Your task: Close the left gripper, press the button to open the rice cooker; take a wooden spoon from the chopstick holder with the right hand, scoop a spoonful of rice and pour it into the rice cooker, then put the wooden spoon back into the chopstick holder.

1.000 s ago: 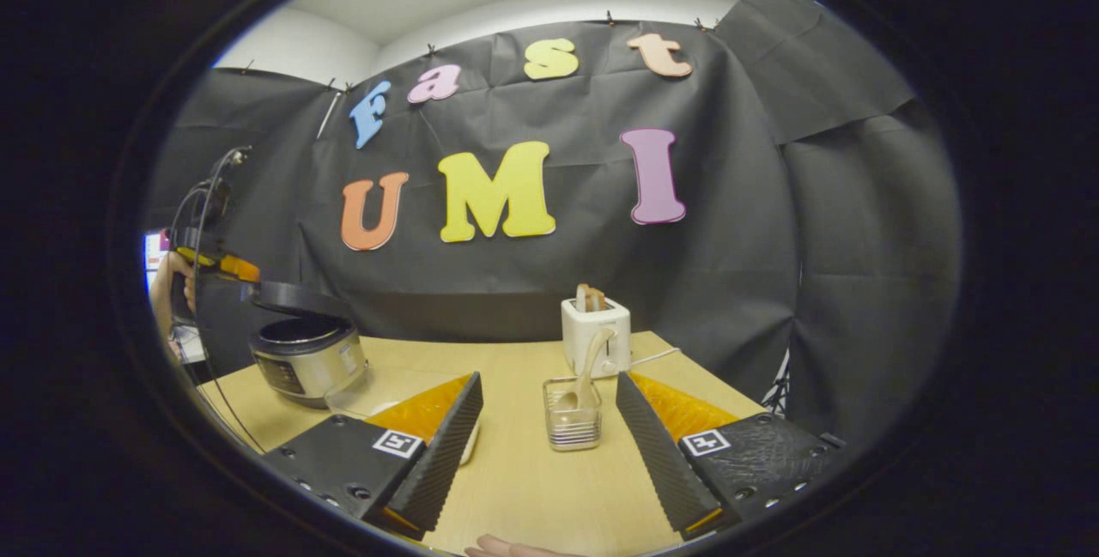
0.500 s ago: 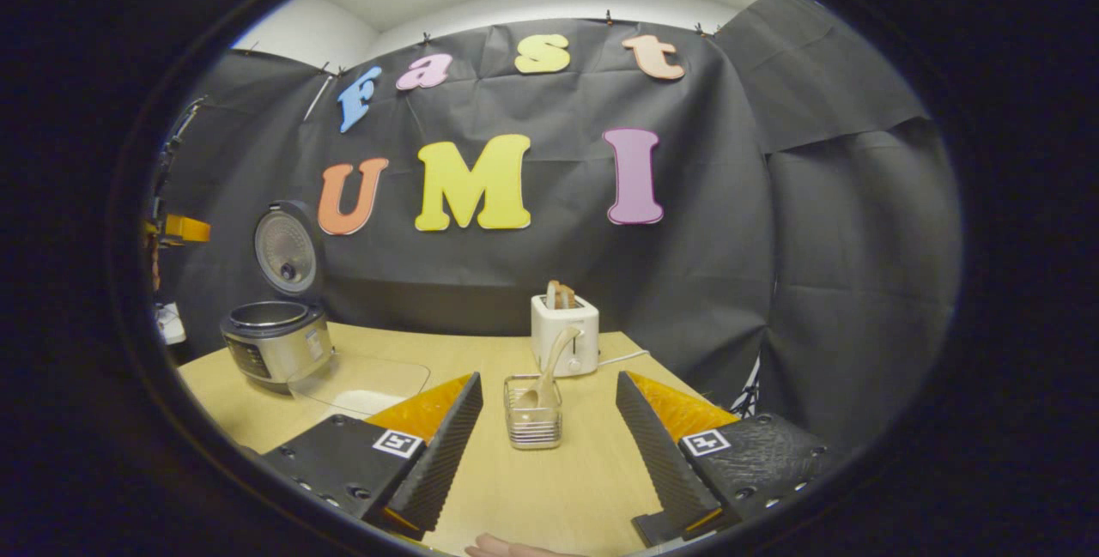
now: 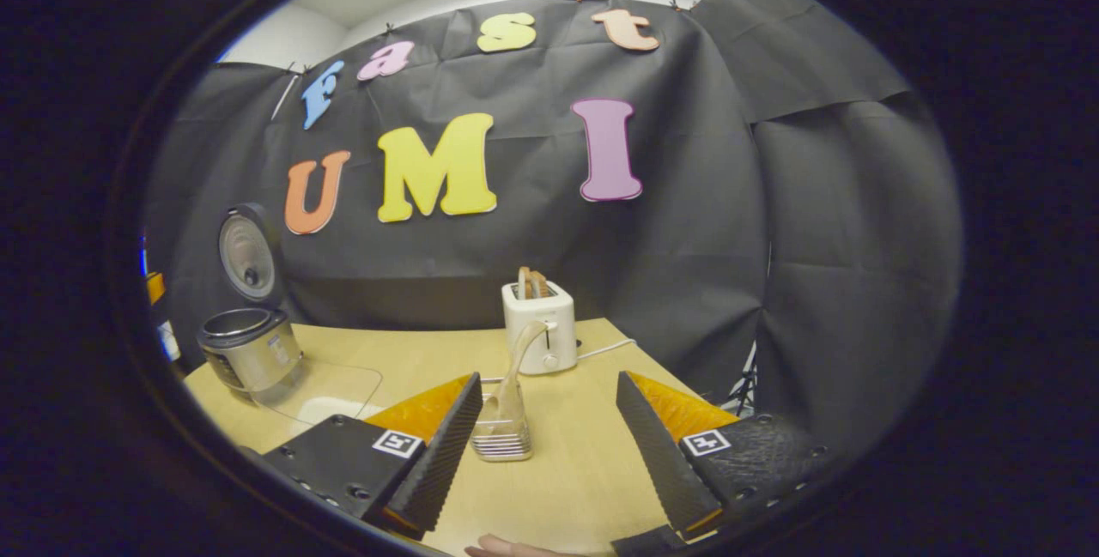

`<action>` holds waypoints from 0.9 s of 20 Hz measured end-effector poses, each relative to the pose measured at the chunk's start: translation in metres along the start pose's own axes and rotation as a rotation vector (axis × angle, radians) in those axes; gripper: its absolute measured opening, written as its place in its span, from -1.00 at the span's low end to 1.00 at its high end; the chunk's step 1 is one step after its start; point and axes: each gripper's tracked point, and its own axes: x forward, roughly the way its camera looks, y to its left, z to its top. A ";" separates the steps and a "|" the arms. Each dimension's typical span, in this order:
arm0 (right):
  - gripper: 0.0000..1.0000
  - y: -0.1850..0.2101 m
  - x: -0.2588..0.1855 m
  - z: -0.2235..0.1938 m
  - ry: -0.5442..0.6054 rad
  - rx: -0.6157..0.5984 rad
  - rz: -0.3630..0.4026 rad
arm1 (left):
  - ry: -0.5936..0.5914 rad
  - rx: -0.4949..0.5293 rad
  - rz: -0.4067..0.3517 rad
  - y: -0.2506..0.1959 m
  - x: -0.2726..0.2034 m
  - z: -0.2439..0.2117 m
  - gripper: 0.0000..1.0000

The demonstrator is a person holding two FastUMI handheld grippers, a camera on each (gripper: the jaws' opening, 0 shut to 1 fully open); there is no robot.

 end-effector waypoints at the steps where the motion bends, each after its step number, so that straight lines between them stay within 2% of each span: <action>1: 0.84 -0.004 0.014 -0.002 0.017 0.002 0.000 | 0.004 -0.014 -0.006 -0.005 -0.003 -0.003 0.60; 2: 0.91 -0.004 0.031 -0.005 0.043 0.008 0.013 | 0.009 -0.033 -0.012 -0.007 -0.006 -0.007 0.59; 4: 0.84 0.002 0.052 -0.008 0.085 0.028 0.055 | 0.008 -0.049 -0.010 -0.008 -0.012 -0.011 0.64; 5: 0.86 0.006 0.064 -0.009 0.108 0.039 0.077 | 0.007 -0.058 -0.006 -0.008 -0.014 -0.012 0.79; 6: 0.92 0.010 0.075 -0.010 0.129 0.051 0.093 | 0.004 -0.067 -0.004 -0.008 -0.016 -0.012 0.70; 7: 0.86 0.013 0.086 -0.010 0.147 0.054 0.104 | 0.003 -0.071 -0.004 -0.009 -0.017 -0.013 0.84; 8: 0.84 0.017 0.098 -0.012 0.167 0.052 0.112 | 0.007 -0.070 -0.002 -0.008 -0.018 -0.016 0.70; 9: 0.91 0.020 0.109 -0.016 0.187 0.046 0.116 | 0.007 -0.066 -0.002 -0.008 -0.018 -0.017 0.90; 10: 0.92 0.022 0.122 -0.019 0.208 0.034 0.111 | 0.009 -0.067 0.000 -0.007 -0.016 -0.020 0.94; 14: 0.92 0.037 0.169 -0.034 0.289 0.036 0.119 | 0.041 -0.097 0.008 -0.006 -0.008 -0.036 0.95; 16: 0.91 0.044 0.187 -0.046 0.351 0.073 0.116 | 0.068 -0.077 0.006 -0.005 -0.004 -0.049 0.95; 18: 0.89 0.045 0.201 -0.047 0.361 0.074 0.105 | 0.099 -0.051 0.012 -0.002 -0.001 -0.062 0.95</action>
